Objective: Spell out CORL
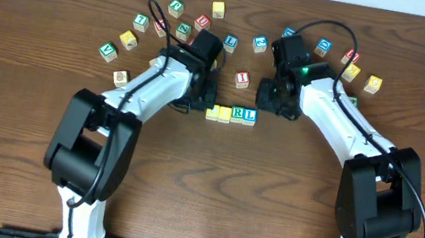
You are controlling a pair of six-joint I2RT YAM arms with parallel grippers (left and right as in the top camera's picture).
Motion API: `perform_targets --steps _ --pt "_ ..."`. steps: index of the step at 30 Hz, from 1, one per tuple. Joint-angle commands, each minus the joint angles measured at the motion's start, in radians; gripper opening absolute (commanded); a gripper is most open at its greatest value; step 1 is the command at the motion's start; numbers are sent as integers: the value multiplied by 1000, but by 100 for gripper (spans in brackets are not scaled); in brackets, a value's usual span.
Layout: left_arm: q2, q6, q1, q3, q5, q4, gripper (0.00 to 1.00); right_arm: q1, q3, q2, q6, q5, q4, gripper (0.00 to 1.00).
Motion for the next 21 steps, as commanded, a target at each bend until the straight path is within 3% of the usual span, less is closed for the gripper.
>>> perform_targets --steps 1,21 --pt "-82 14 24 29 -6 -1 13 1 23 5 -17 24 26 37" --pt "-179 51 176 29 -85 -39 13 100 21 131 -17 28 159 32"
